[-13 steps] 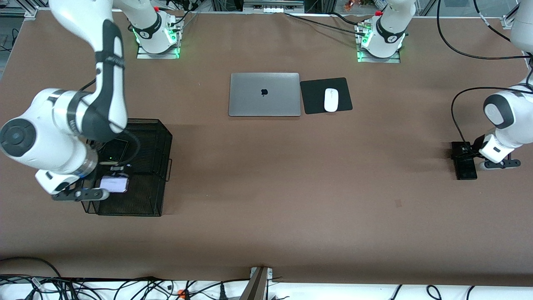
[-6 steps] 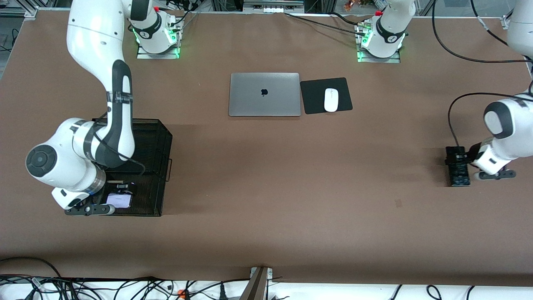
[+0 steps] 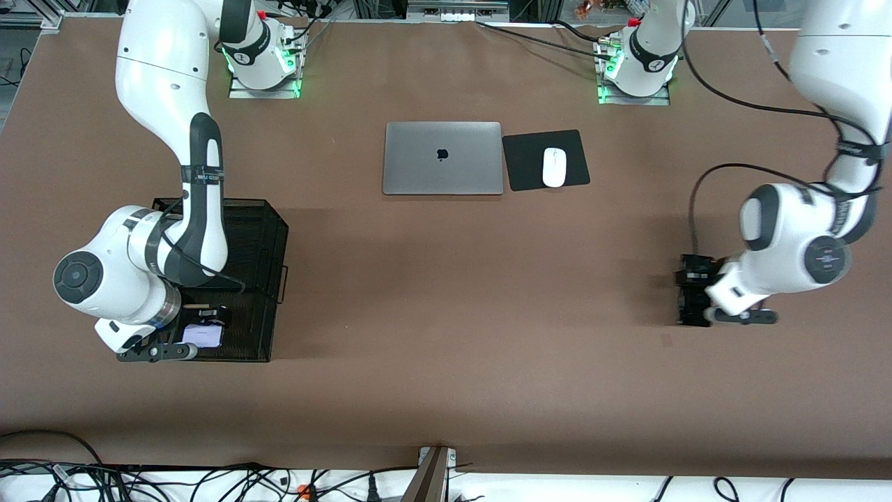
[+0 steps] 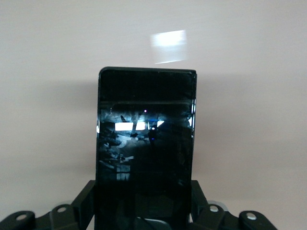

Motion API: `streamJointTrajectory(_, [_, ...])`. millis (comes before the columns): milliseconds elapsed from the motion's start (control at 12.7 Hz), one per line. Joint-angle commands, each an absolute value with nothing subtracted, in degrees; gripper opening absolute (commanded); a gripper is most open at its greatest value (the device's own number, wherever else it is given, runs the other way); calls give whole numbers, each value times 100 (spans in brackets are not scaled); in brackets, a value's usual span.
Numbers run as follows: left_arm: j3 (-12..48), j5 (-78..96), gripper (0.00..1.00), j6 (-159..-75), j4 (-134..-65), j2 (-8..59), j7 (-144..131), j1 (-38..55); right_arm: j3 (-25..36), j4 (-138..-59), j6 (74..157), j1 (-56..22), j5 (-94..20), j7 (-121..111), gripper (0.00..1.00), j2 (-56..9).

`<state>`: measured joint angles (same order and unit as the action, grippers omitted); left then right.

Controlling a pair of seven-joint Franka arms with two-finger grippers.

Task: Place phones with both arms
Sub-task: 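Carry the tall black phone to the table middle with the left gripper and release it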

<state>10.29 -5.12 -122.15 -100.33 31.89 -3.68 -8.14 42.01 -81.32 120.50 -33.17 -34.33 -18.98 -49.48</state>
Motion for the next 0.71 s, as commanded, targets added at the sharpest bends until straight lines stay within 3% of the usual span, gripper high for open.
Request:
streamJointTrajectory(0, [967, -378, 0, -11936, -9826, 3146, -1437, 93, 4157, -8051, 12006, -3243, -3542, -2048, 84, -4922])
streamJointTrajectory(237, [958, -28, 0, -11936, -9467, 3374, -2301, 1069, 4157, -8051, 12006, -3226, -3551, -2065, 99, -4913])
streamJointTrajectory(473, [958, 141, 0, -11988, -8801, 3821, -3248, 1931, 4157, -8051, 11988, -3173, -3560, -2197, 100, -4904])
streamJointTrajectory(631, [958, 158, 0, -12015, -7933, 4470, -4065, 2554, 4166, -7842, 11953, -3173, -3551, -2188, 100, -4860])
